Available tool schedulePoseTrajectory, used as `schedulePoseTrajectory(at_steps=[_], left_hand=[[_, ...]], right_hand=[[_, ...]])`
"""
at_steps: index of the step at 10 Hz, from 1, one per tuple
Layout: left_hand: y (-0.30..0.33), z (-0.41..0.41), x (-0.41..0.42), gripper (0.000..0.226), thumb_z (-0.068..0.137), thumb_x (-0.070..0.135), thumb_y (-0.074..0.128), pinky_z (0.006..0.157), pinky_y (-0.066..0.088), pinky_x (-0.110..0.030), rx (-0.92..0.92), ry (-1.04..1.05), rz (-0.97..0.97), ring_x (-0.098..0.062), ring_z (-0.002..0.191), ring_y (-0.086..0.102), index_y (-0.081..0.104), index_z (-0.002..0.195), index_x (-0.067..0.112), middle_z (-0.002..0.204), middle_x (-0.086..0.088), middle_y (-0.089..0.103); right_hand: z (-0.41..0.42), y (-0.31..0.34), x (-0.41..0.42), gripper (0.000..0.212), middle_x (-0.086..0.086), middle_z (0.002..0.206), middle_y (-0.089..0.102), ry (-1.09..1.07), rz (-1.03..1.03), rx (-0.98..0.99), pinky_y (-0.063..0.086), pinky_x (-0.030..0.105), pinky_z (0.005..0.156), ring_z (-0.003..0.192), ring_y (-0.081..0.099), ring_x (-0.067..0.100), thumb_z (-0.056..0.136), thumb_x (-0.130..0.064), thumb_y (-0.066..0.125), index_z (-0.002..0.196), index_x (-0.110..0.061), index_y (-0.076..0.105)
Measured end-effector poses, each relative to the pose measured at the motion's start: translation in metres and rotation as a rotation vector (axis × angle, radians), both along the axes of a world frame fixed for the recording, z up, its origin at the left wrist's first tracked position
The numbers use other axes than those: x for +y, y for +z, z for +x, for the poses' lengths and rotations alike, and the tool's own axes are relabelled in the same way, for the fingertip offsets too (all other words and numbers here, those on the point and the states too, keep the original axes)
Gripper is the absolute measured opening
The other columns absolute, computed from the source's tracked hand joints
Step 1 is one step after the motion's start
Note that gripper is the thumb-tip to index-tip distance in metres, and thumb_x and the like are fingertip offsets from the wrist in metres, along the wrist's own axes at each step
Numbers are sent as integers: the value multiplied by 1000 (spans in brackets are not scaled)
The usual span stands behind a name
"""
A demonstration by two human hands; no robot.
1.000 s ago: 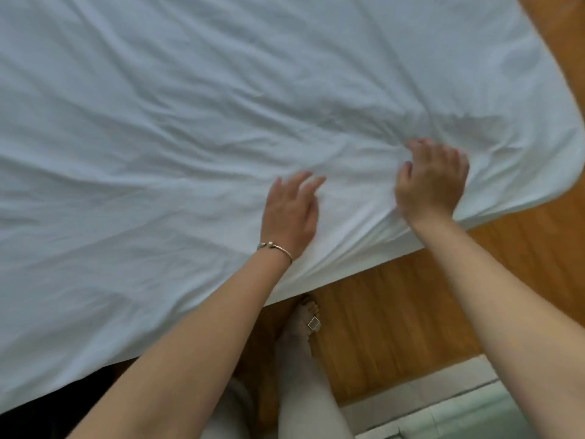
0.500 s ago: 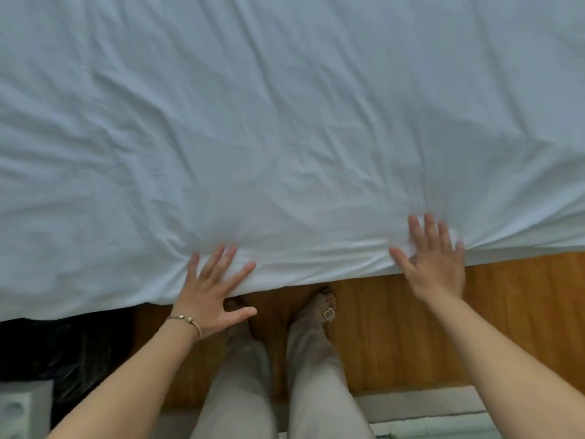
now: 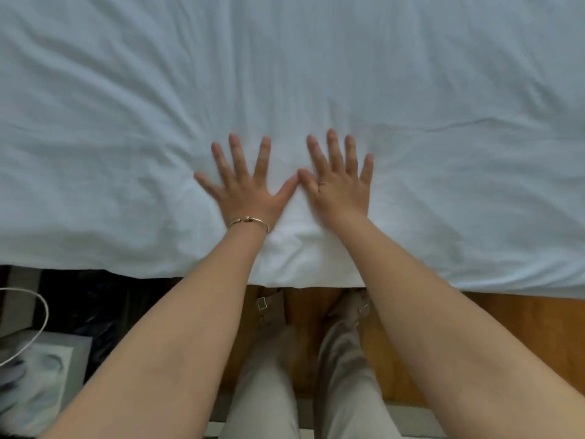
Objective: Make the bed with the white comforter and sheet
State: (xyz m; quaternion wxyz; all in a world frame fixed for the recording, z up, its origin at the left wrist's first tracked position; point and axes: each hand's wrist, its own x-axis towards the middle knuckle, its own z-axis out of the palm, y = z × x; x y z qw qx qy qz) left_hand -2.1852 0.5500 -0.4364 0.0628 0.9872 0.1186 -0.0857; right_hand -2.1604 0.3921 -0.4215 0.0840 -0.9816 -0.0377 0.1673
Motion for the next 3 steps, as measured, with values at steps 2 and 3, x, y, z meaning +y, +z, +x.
schedulePoseTrajectory(at_steps=[2,3], left_hand=[[30,-28,23,97,67,95,9,106,-8,-71,343,-198,26,-28,139,-37,-35,138,47,148,0,-45],[53,-57,24,106,68,91,31,106,-2,-71,582,-278,-16,-29,137,-39,-38,136,47,144,0,-49]], right_hand=[[-49,24,-25,81,-11,155,-34,26,-84,279,-13,48,118,144,-30,15,90,-75,24,143,-47,-30],[-80,52,-36,96,-8,158,-30,70,-125,402,-2,50,120,147,-23,19,88,-63,48,145,-45,-27]])
